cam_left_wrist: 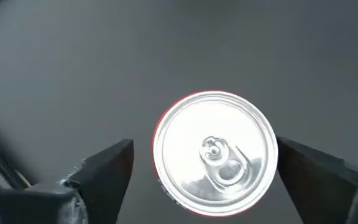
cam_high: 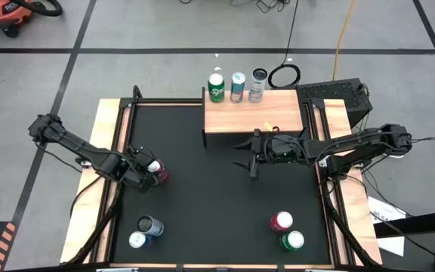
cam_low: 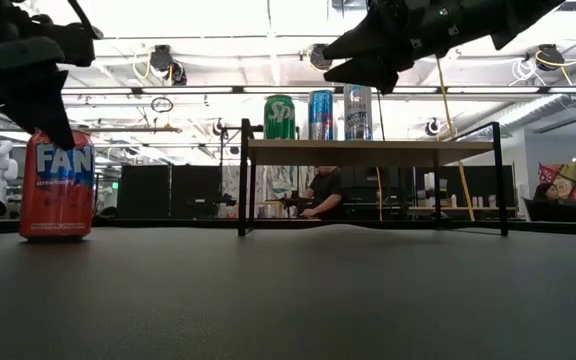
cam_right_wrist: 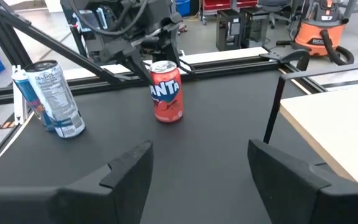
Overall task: Place canned beverage on shelf
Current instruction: Put the top red soda can on the shelf
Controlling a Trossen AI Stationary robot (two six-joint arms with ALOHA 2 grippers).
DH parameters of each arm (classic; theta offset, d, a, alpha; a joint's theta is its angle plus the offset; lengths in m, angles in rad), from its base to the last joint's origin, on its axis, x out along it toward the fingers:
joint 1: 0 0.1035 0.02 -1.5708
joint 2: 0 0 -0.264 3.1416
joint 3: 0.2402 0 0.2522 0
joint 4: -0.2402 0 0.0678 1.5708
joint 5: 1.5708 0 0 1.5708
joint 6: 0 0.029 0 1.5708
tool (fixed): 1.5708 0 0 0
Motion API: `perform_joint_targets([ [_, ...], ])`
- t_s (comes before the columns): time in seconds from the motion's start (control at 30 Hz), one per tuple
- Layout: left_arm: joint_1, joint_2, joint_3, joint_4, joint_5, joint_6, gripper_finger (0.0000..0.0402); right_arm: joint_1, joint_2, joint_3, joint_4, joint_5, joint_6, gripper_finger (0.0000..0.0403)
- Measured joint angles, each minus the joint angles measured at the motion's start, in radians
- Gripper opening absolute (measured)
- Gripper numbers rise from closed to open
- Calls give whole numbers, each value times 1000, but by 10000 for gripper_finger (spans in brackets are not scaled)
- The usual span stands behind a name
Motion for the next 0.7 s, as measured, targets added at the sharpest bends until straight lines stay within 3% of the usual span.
perform_joint_targets([
  [0.27, 1, 0, 0, 42, -7, 33, 243, 0, 0, 0, 11, 1, 15, 243],
  [0.47, 4, 2, 18, 66, -7, 107, 243, 0, -1, 0, 16, 1, 15, 242],
  [0.7, 52, 1, 274, 64, -37, 327, 243, 0, -126, 0, -57, 12, 5, 242],
])
